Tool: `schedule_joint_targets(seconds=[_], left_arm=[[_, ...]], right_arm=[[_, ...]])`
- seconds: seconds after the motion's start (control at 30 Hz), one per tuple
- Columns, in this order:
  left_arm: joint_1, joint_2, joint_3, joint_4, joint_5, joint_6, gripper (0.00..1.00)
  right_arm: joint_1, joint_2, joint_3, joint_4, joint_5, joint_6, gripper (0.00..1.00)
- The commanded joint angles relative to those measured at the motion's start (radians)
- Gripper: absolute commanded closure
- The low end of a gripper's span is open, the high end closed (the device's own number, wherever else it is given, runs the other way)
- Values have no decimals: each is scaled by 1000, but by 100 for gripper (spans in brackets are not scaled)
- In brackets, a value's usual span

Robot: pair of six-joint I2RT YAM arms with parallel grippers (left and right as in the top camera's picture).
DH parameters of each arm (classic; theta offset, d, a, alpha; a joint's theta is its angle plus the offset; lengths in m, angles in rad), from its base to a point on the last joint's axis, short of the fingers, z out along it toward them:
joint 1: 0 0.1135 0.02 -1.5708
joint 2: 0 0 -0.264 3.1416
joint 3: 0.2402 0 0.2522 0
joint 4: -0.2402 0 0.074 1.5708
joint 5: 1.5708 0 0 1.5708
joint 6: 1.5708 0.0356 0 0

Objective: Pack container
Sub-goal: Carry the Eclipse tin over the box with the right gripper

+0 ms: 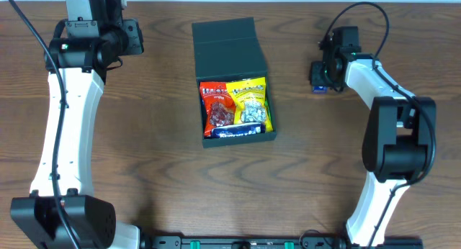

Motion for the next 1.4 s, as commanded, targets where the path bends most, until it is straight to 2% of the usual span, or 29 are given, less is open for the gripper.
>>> schedule_joint_targets(seconds=[0.0,0.3,0.5,0.53,0.57,0.6,0.63,1.27,1.37], left_arm=[[2,-23,1,3,4,-8,94],[2,-23,1,3,4,-8,94],[2,-23,1,2,5,-8,94],[2,-23,1,3,4,-8,91],[2,-23,1,3,4,-8,64],[2,-23,1,3,4,-8,25],[2,-23,1,3,4,-8,5],[2,-23,1,4,4,-8,5],[2,-23,1,4,4,-8,5]], right_arm=[[50,-116,19,-32,-126,15,99],[230,-303,19,-181,-206,-7,99],[310,-305,13,-309,-168,-6,99],[317,-302,11,-318,-145,-6,99],[322,-299,10,-322,-133,-6,99],[325,-299,9,-323,-131,-6,99],[328,-299,9,-323,-132,-6,99],[396,-296,-1,-278,-130,-6,99],[407,-294,-16,-262,-91,49,99]])
